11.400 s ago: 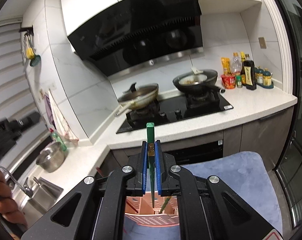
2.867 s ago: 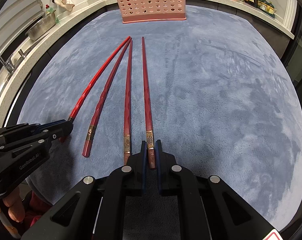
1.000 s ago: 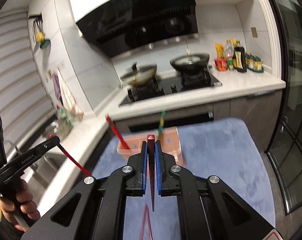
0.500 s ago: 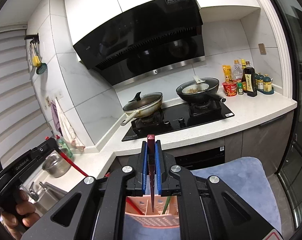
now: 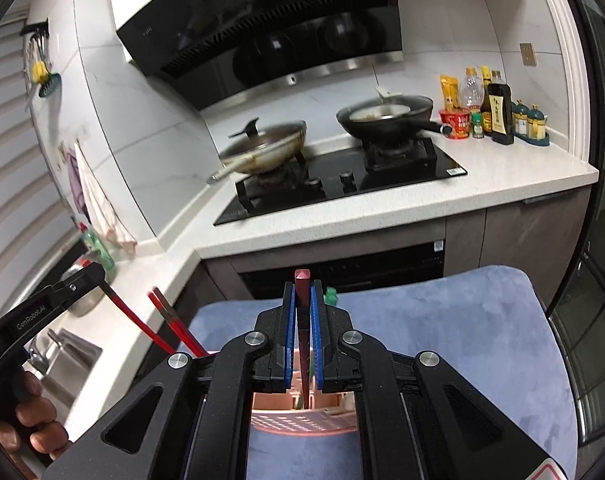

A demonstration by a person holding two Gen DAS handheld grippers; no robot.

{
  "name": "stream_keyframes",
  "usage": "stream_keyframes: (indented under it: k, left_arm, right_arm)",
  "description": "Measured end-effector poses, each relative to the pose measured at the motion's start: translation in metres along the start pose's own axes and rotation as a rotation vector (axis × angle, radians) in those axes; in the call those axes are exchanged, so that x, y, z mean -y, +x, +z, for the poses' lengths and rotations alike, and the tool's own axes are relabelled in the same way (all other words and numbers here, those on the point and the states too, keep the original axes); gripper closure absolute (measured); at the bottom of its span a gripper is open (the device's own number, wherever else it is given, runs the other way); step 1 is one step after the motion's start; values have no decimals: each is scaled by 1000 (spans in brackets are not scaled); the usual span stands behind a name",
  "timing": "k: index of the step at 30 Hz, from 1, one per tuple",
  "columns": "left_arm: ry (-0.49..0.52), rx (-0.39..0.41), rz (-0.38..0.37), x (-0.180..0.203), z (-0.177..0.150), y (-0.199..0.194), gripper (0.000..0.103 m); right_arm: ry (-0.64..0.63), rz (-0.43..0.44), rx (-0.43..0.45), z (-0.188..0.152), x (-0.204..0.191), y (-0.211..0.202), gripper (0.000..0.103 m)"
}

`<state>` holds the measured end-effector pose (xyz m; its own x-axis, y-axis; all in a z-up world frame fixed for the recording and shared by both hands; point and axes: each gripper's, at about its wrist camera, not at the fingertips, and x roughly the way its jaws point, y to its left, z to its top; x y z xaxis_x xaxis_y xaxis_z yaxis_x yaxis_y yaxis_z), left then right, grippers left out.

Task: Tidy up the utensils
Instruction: 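Open both tools to drop the chopsticks into the pink basket, then move both open tools back to the last two dark red chopsticks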

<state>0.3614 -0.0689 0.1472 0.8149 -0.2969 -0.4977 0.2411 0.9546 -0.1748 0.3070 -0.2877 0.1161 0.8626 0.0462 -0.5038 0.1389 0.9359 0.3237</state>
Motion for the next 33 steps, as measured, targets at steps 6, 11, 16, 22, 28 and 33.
stream_keyframes:
  k: [6,11,16,22,28,33]
  left_arm:
    - [-35,-23,16,-7,-7,4,88]
    - [-43,-5,48,-8,-9,-7,61]
    - [-28,-4,61,-6,-12,-21,53]
    - [22,3,84,3,-24,-46,51]
    - [50,-22,80,6,-47,-72,51]
    - [62,-48,86,7,-70,-86,51]
  right_arm:
    - [5,-14,-22,-9,4,5,95]
    - [4,-23,-1,-9,3,-4,84]
    - [-6,-18,16,-10,-2,-21,83]
    - [-24,-5,10,-23,-8,-46,83]
    - [-17,18,-31,-54,-7,-74,81]
    - [-55,9,-50,-80,-11,-96,75]
